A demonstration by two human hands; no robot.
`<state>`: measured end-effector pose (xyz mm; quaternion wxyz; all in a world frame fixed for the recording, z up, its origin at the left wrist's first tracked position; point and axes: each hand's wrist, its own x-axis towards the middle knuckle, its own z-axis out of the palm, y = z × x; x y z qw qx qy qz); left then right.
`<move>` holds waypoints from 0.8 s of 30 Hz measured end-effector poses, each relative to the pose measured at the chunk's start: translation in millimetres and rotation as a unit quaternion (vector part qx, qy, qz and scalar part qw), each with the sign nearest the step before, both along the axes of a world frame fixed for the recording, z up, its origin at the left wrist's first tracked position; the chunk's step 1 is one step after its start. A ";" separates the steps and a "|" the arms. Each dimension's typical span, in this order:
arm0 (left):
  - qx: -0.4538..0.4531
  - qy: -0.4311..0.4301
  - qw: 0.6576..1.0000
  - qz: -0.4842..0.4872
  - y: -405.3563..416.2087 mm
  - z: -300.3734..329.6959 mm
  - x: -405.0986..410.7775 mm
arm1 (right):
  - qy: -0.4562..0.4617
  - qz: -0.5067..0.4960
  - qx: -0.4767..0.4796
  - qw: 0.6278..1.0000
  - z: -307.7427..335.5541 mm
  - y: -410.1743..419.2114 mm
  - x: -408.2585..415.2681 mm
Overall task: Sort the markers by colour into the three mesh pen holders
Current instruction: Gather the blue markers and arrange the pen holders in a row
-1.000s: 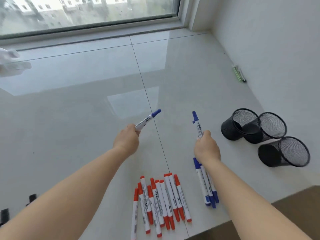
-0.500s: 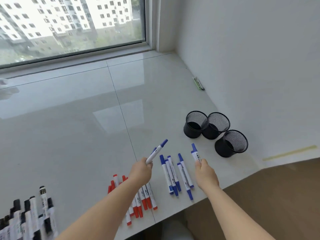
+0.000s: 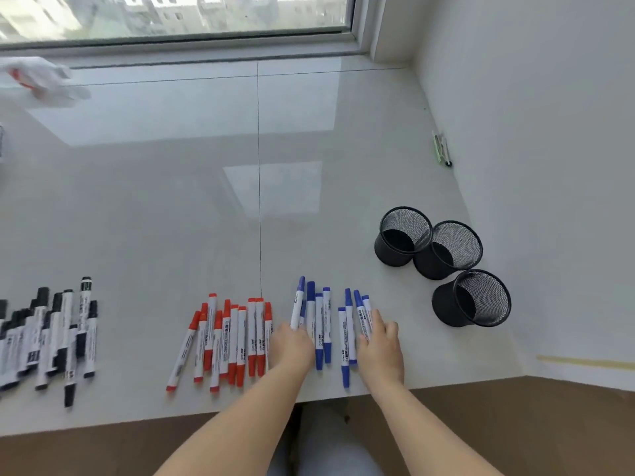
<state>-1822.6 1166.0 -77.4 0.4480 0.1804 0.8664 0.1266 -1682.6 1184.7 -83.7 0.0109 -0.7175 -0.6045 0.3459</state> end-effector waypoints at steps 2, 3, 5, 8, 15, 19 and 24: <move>0.001 -0.003 1.000 0.023 -3.5 -2.5 0.9 | -0.013 0.009 0.015 1.000 -1.9 0.5 -1.2; 0.002 -0.001 0.999 0.032 -4.4 -2.2 2.0 | -0.020 0.015 0.022 0.999 -1.9 0.7 -2.1; 0.007 0.013 0.999 0.032 -5.8 0.2 6.1 | -0.035 0.032 0.034 0.998 -1.2 1.3 -3.9; 0.044 0.068 0.996 -0.027 -8.0 2.6 11.5 | -0.055 0.066 0.044 0.995 -2.8 2.2 -3.4; 0.071 0.107 0.984 -0.124 0.6 12.1 12.8 | 0.004 0.025 0.052 0.998 3.1 5.9 -1.6; 0.149 0.144 0.958 -0.201 30.6 28.8 21.1 | 0.011 -0.049 0.149 0.988 25.5 13.4 13.2; 0.201 0.101 0.941 -0.252 86.5 39.4 38.5 | -0.061 -0.165 0.369 0.913 47.3 27.7 63.8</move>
